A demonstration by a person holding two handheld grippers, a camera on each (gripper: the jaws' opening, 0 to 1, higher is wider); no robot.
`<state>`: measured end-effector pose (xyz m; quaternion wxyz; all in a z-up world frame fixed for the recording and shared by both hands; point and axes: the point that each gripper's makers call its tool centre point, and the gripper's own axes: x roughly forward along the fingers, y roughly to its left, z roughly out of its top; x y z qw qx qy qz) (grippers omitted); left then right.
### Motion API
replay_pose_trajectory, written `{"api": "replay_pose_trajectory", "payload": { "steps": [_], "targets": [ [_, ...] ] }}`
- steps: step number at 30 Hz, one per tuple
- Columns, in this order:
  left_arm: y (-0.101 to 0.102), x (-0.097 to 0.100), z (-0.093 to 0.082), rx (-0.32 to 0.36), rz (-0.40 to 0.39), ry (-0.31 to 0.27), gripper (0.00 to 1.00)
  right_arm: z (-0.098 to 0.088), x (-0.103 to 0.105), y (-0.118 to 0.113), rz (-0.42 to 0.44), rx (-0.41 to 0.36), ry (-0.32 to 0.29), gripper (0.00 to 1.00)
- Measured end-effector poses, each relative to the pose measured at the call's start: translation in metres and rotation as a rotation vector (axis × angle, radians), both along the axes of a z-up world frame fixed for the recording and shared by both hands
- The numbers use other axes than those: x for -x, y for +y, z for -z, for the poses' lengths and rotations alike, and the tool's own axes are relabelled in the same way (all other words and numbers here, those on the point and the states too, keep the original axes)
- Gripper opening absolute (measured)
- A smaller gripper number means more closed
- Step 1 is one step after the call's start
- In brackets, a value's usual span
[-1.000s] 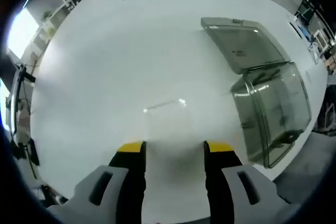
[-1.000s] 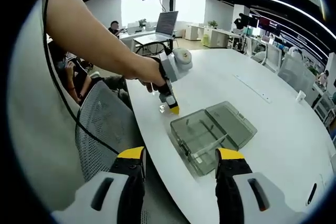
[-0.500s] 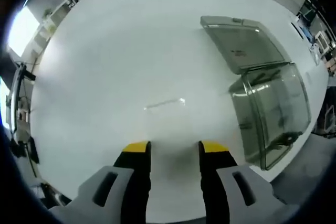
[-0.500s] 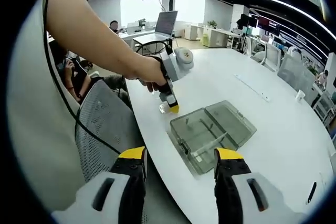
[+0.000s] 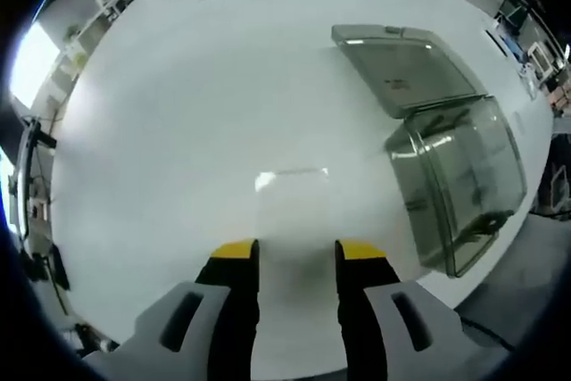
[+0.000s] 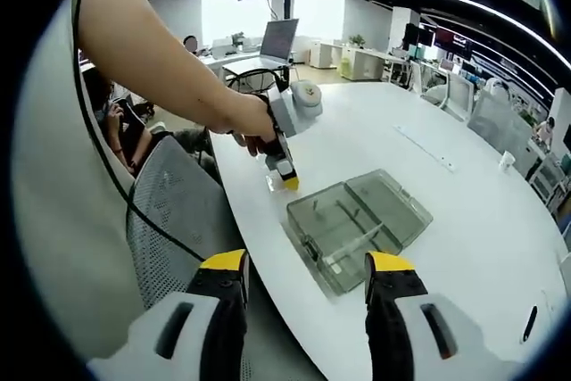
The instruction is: Insert the divider into the dual guide fixture by aligning both edges with the guide slots and pushing it downward to the bottom, including one-sided entry, uneven engagement, binding, and posture correction.
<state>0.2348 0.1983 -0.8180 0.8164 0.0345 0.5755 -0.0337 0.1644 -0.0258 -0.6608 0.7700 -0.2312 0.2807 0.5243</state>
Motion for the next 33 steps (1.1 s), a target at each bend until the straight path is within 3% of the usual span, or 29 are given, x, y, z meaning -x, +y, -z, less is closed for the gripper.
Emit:
{"api": "replay_pose_trajectory", "payload": {
  "steps": [15, 33],
  "targets": [
    [0.0, 0.002, -0.004, 0.012, 0.049, 0.014, 0.29, 0.0, -0.001, -0.001, 0.007, -0.003, 0.0, 0.51],
    [-0.003, 0.011, -0.003, 0.013, 0.12, 0.093, 0.29, -0.002, -0.001, -0.001, 0.002, -0.008, -0.003, 0.51]
  ]
}}
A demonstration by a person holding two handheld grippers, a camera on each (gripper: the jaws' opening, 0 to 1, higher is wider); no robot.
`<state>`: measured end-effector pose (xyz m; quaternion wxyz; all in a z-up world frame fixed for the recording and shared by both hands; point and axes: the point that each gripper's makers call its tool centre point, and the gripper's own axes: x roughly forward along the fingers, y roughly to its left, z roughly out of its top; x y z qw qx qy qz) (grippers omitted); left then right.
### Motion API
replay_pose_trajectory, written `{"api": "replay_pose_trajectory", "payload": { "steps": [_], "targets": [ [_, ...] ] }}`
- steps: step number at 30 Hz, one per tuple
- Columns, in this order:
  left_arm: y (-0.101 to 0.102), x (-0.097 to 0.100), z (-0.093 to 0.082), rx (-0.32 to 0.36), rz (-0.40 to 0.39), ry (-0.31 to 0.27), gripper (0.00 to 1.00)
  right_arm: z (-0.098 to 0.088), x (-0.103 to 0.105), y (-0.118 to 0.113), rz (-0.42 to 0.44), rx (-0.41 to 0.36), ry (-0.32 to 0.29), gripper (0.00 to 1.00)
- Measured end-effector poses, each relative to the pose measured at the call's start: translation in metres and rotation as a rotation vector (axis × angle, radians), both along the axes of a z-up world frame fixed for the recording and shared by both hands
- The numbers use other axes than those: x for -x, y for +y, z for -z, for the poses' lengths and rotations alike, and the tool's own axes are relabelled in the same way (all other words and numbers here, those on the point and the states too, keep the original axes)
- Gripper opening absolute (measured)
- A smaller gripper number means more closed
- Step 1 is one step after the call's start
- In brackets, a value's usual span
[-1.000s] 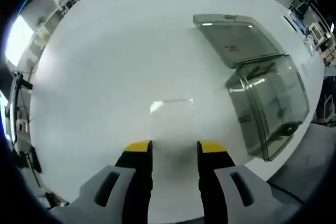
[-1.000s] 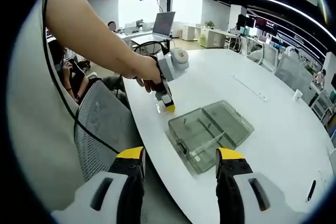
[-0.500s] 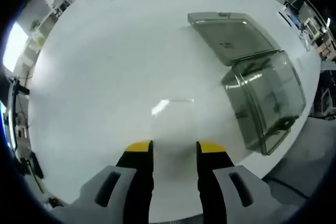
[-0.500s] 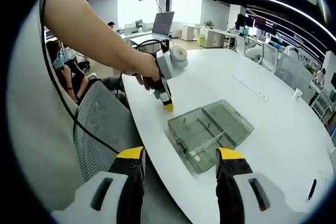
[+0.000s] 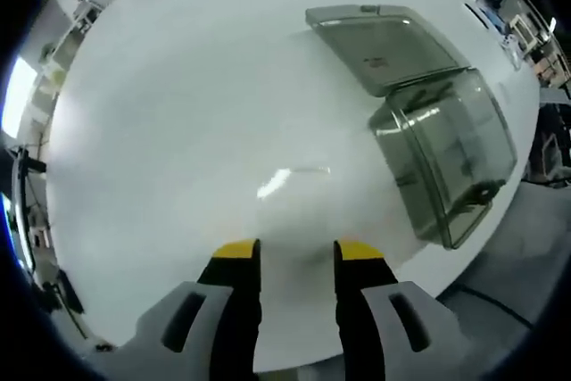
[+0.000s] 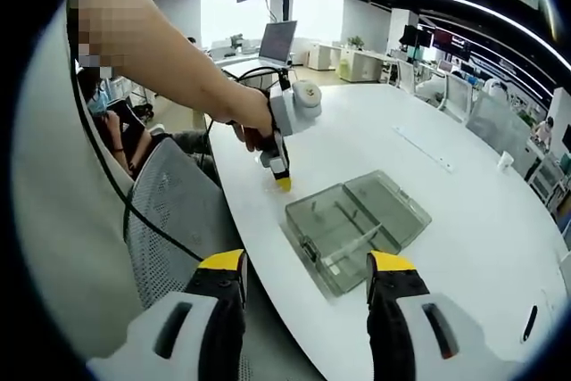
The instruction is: Insert the divider into the dual guide fixture by aligning both edges with the guide slots and pushing it downward to the bottom, including one-sided entry, uneven engagement, binding, and posture correction.
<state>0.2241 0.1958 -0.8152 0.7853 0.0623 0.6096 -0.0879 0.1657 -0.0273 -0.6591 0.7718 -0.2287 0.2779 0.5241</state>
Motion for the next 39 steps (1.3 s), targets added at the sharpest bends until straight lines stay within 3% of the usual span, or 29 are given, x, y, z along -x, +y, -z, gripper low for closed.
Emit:
{"api": "replay_pose_trajectory", "payload": {
  "steps": [6, 17, 29, 35, 39],
  "targets": [
    [0.005, 0.005, -0.002, 0.013, -0.008, -0.008, 0.29, -0.004, -0.002, 0.0, 0.009, -0.014, -0.011, 0.52],
    [0.0, 0.008, -0.011, 0.064, -0.016, -0.077, 0.29, -0.002, -0.007, -0.002, 0.036, -0.033, 0.016, 0.51],
    [-0.015, 0.015, -0.031, 0.144, -0.029, -0.183, 0.29, 0.004, -0.017, -0.002, 0.127, -0.137, 0.131, 0.5],
    [-0.02, 0.017, -0.044, 0.174, -0.035, -0.229, 0.29, 0.003, -0.024, 0.002, 0.2, -0.284, 0.232, 0.49],
    [-0.028, 0.015, -0.057, 0.195, -0.033, -0.265, 0.29, 0.006, -0.028, -0.001, 0.224, -0.313, 0.259, 0.48]
  ]
}}
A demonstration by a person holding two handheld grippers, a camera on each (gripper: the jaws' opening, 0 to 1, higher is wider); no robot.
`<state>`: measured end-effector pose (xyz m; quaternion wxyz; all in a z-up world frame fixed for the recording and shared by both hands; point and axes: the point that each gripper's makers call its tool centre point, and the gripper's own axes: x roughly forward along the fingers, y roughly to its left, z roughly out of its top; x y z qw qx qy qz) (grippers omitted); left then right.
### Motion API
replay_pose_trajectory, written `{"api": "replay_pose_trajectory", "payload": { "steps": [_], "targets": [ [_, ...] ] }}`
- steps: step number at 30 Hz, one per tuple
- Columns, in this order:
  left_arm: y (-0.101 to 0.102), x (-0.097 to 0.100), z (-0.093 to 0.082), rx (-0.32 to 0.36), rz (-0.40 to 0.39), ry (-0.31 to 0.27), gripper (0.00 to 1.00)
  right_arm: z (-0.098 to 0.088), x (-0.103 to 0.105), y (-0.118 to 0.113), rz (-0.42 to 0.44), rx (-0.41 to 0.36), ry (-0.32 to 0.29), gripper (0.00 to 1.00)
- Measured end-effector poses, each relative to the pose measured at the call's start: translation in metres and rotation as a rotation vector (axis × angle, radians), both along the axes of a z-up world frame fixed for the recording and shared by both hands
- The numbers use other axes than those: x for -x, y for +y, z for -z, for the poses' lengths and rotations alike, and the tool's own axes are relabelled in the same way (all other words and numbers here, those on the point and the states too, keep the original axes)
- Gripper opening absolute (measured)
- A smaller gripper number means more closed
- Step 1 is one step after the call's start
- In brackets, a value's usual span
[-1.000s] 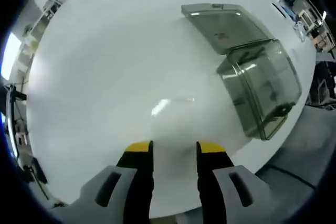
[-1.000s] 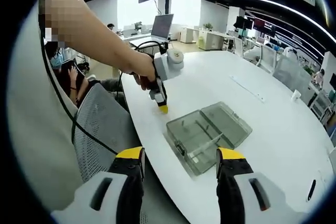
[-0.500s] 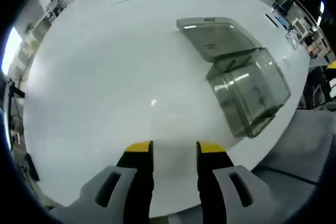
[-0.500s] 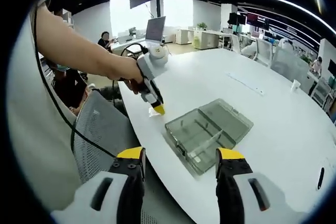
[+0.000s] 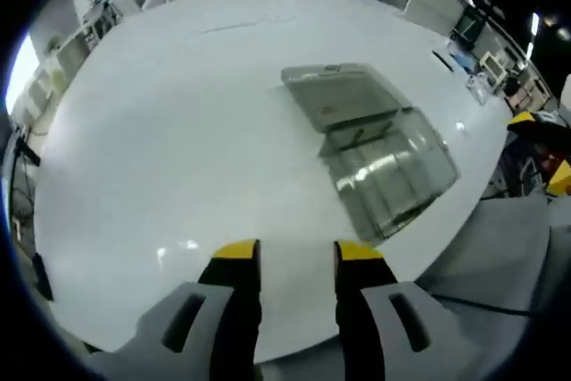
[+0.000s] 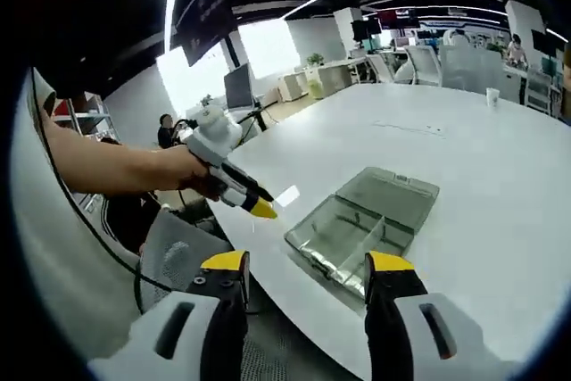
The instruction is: Insert the divider into the dual guide fixture by aligning both edges with the guide slots and pushing it downward to the bottom, including one-sided entry, uneven engagement, binding, and posture correction.
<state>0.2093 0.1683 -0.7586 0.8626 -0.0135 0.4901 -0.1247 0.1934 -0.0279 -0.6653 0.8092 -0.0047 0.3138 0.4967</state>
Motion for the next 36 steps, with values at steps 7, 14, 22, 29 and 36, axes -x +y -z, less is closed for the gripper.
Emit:
{"api": "replay_pose_trajectory", "payload": {
  "steps": [7, 14, 22, 29, 36],
  "targets": [
    [-0.018, -0.001, -0.024, 0.039, 0.023, -0.067, 0.29, 0.0, -0.003, 0.005, 0.031, -0.088, 0.05, 0.48],
    [-0.034, -0.002, -0.048, 0.065, 0.052, -0.13, 0.29, -0.004, -0.004, 0.01, 0.055, -0.172, 0.1, 0.46],
    [-0.054, 0.001, -0.066, 0.108, 0.083, -0.185, 0.29, -0.008, -0.006, 0.015, 0.062, -0.227, 0.133, 0.41],
    [-0.07, 0.004, -0.081, 0.127, 0.124, -0.237, 0.29, -0.012, -0.007, 0.02, 0.063, -0.258, 0.15, 0.41],
    [-0.083, 0.005, -0.088, 0.151, 0.149, -0.259, 0.29, -0.018, -0.009, 0.024, 0.076, -0.298, 0.171, 0.38]
  ]
}}
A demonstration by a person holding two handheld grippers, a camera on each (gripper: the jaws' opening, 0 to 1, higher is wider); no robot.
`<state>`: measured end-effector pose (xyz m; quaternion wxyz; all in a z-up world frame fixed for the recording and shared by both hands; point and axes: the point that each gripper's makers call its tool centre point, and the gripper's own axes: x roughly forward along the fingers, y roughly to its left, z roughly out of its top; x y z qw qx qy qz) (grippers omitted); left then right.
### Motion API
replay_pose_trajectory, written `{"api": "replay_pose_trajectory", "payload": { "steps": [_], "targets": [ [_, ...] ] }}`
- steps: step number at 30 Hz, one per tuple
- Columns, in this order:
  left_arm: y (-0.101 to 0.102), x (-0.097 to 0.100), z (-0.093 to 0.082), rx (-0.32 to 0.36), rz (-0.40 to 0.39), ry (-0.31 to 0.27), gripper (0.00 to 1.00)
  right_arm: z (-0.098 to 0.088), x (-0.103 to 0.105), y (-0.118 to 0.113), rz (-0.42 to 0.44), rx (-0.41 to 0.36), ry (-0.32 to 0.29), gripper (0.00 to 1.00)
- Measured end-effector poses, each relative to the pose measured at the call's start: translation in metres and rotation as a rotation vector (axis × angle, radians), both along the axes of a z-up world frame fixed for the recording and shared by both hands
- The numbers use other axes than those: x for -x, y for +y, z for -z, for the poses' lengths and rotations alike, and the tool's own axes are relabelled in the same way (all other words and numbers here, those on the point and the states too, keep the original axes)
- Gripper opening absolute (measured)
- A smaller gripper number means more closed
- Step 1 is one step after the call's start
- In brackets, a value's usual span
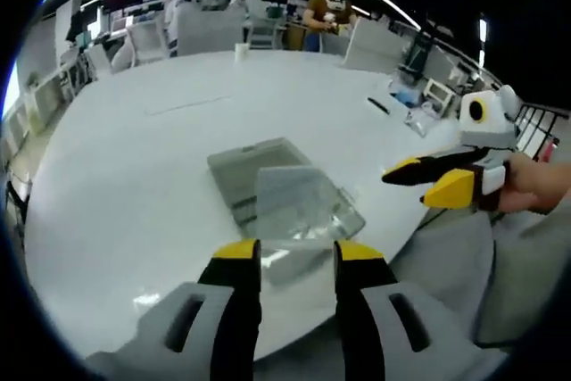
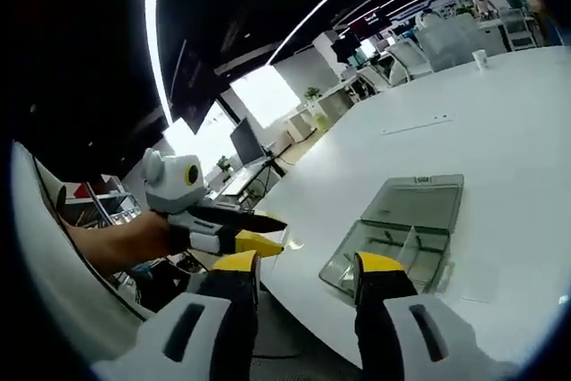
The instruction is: Insert the divider into the dual guide fixture by aligning both edges with the guide slots and pushing it downward to the bottom, including one-sided entry, uneven engagement, binding, and posture correction.
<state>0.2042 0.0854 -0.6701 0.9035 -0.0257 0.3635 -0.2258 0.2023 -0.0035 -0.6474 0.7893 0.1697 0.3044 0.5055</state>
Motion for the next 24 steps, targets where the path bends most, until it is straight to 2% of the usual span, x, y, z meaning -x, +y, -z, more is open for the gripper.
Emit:
{"api": "replay_pose_trajectory", "payload": {
  "steps": [9, 24],
  "targets": [
    [-0.018, 0.003, -0.002, -0.014, 0.05, -0.015, 0.29, -0.008, 0.0, 0.006, -0.011, -0.029, -0.003, 0.34],
    [-0.039, 0.005, -0.009, -0.032, 0.114, -0.044, 0.29, -0.009, 0.001, 0.011, -0.017, -0.055, 0.023, 0.27]
  ]
}}
